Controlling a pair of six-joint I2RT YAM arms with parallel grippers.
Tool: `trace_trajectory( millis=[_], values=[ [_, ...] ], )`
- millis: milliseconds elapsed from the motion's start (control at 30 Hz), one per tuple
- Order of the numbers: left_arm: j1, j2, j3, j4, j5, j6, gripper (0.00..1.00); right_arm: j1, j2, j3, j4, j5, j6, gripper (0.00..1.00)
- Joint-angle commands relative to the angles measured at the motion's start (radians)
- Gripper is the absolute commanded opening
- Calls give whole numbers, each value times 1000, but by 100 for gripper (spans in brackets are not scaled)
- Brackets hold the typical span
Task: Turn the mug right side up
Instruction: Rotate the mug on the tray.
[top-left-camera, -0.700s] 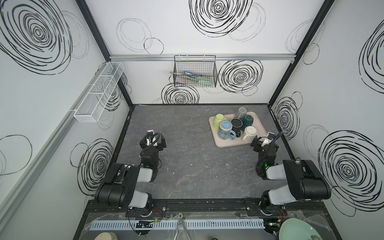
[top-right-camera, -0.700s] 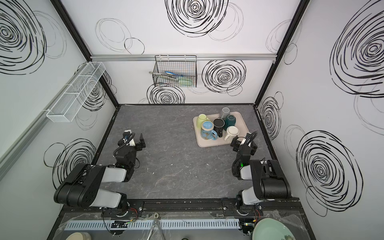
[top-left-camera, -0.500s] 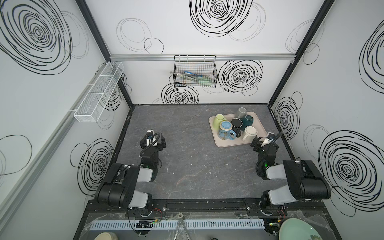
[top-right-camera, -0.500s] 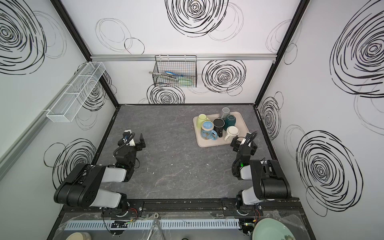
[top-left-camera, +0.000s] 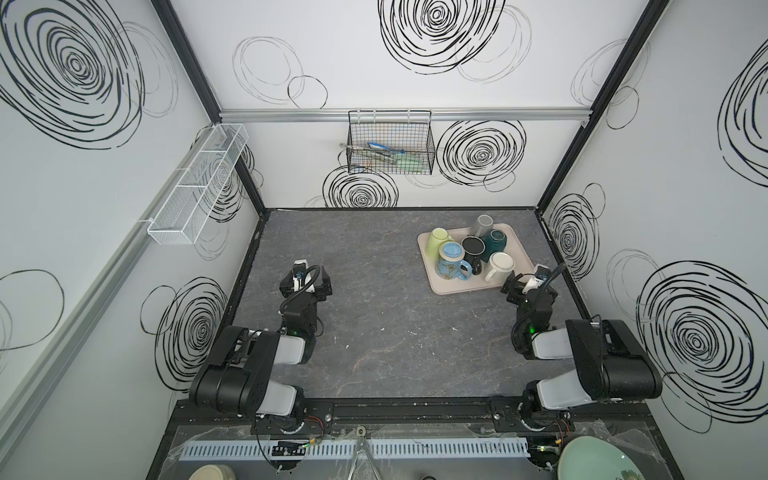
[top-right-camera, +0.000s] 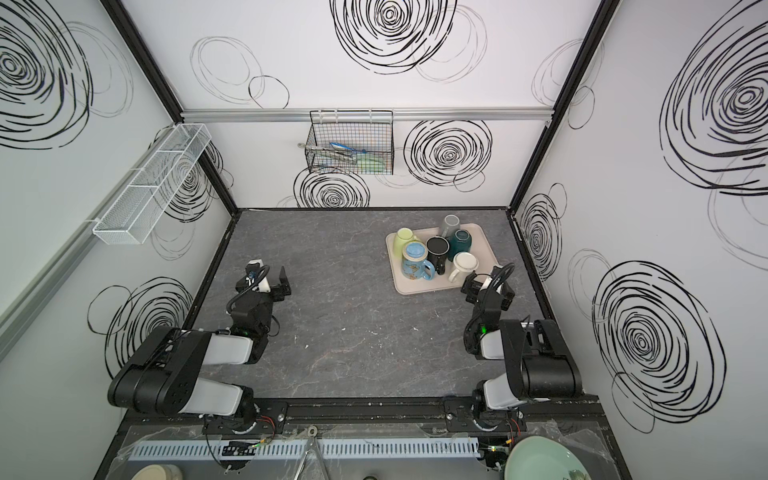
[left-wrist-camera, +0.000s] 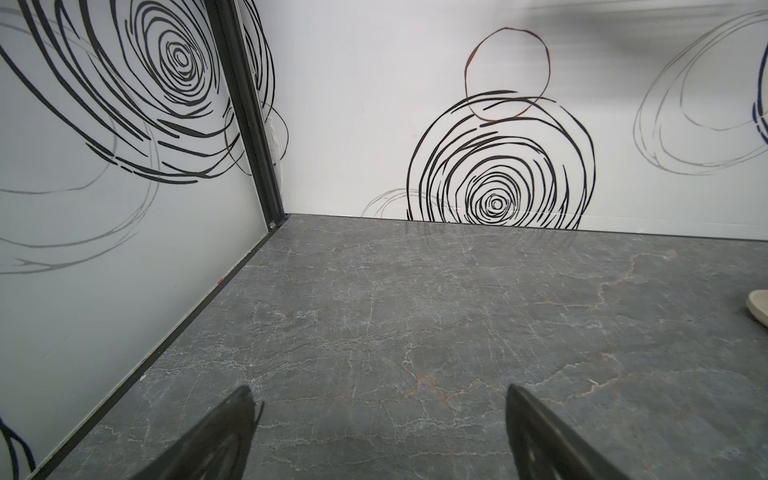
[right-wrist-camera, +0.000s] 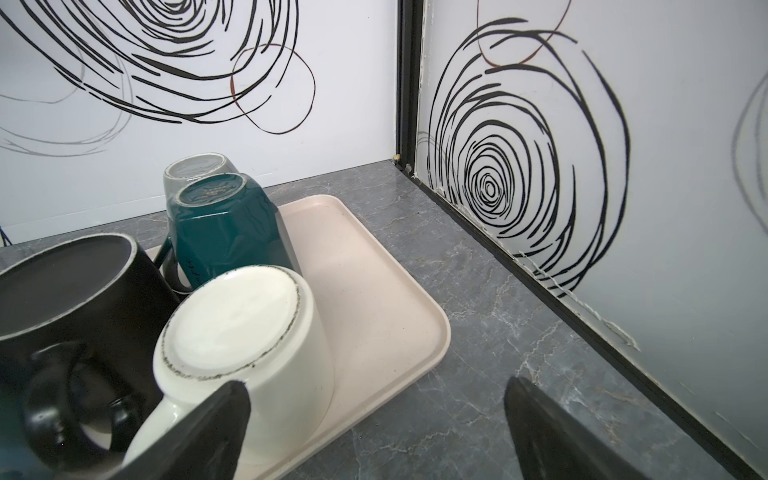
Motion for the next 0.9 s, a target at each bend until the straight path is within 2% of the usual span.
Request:
trace_trajectory(
  millis=[0,67,100,133,167,200,300,400,467,567,700,767,867],
  values=[
    [2,-1,-2,82,-12,2,96,4,-19,5,25,16,6,100],
    [-20,-6,-22,121,-59,14,96,4,-18,5,25,16,7,100],
    [-52,-22,-17,99,-157,23,96,5,-18,6,24,17,6,100],
    [-85,-50,11,23,-272,26,96,5,-19,6,24,17,6,100],
    [-111,-95,69,-144,-373,3,96,4,-18,6,24,17,6,100],
    [-114,-138,145,-357,-397,-47,96,3,-17,5,24,16,6,100],
    [-109,-190,322,-748,-343,-158,96,3,-18,5,24,17,7,100],
    [-146,-224,393,-912,-350,-229,96,4,-18,5,24,17,6,100],
    [-169,-252,411,-970,-289,-279,96,4,-17,5,23,17,6,100],
    [-191,-281,428,-1010,-120,-291,96,3,-18,5,24,15,6,100],
    [-230,-274,501,-1170,-113,-391,96,4,-19,5,24,17,6,100],
    [-261,-278,523,-1208,-103,-395,96,4,-18,5,25,16,7,100],
    [-340,-304,504,-1215,-150,-390,96,3,-17,5,23,16,8,100]
  ],
)
